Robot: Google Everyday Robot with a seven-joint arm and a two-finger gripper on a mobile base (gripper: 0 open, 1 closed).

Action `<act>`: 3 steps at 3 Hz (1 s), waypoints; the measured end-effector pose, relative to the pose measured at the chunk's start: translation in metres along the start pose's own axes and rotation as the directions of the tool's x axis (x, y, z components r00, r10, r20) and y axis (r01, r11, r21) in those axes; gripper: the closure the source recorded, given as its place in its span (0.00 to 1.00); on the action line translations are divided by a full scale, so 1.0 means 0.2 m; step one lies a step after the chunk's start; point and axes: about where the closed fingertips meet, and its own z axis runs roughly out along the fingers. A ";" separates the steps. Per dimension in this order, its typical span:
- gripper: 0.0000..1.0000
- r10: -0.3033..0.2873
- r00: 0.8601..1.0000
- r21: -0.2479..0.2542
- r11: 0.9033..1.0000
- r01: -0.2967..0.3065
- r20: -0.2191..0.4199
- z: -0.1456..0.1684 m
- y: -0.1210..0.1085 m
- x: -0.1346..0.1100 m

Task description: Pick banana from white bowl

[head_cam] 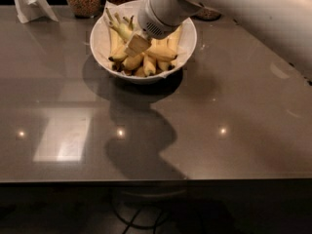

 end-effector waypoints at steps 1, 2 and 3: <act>0.44 0.009 1.000 0.006 1.000 -0.008 -0.013 0.06 -0.02 0.04; 0.43 0.011 0.999 0.028 1.000 -0.010 -0.039 0.12 -0.07 0.10; 0.40 0.023 0.996 0.048 0.999 -0.019 -0.081 0.15 -0.12 0.19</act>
Offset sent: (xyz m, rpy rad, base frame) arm 0.0425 -0.0231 -0.0341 -0.0538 -0.0145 -0.0744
